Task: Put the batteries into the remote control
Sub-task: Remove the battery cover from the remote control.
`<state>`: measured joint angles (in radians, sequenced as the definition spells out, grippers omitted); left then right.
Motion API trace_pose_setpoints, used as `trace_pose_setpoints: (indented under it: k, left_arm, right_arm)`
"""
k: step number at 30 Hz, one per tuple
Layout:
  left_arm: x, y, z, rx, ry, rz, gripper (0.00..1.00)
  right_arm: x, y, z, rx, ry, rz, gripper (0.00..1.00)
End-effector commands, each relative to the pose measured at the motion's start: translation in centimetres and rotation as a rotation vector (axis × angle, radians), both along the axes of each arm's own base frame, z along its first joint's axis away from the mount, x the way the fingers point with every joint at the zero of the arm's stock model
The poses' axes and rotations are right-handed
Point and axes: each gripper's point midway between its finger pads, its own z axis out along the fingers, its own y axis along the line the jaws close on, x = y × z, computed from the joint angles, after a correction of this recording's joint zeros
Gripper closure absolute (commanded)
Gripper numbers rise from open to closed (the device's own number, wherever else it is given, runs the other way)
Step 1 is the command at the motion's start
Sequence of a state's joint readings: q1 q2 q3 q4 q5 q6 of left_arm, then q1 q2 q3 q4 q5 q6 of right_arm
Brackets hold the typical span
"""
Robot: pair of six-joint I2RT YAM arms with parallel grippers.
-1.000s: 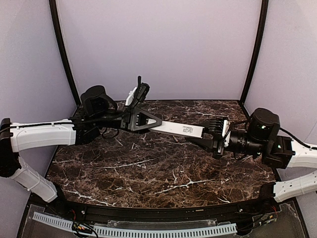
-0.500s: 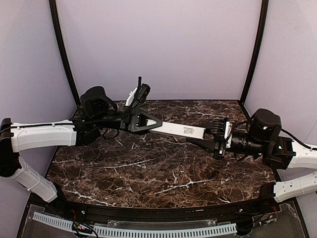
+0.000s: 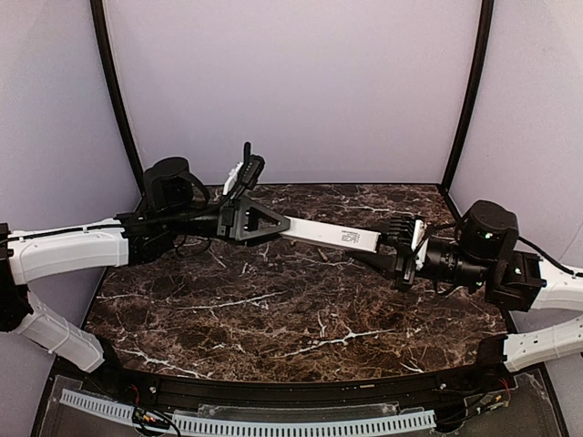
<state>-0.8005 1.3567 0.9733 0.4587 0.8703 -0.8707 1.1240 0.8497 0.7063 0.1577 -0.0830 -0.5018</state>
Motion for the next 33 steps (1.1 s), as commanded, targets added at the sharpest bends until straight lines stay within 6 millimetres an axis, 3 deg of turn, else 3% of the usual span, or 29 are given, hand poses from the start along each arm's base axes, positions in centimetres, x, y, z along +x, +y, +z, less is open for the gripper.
trace_pose_setpoints:
  k: [1, 20, 24, 33]
  left_arm:
    - [0.0, 0.8, 0.0, 0.018, -0.028, 0.028, 0.51]
    - [-0.3, 0.6, 0.1, 0.015, -0.036, -0.007, 0.76]
    - [-0.3, 0.5, 0.1, 0.016, -0.04, -0.011, 0.85]
    - [-0.4, 0.4, 0.0, 0.011, -0.037, -0.025, 0.92]
  right_arm:
    - [0.3, -0.8, 0.7, 0.031, 0.02, -0.033, 1.0]
    - [0.9, -0.8, -0.3, -0.012, 0.05, -0.065, 1.0]
    - [1.1, -0.7, -0.8, -0.03, 0.056, -0.072, 1.0]
    - [1.5, -0.7, -1.2, -0.039, 0.065, -0.085, 1.0]
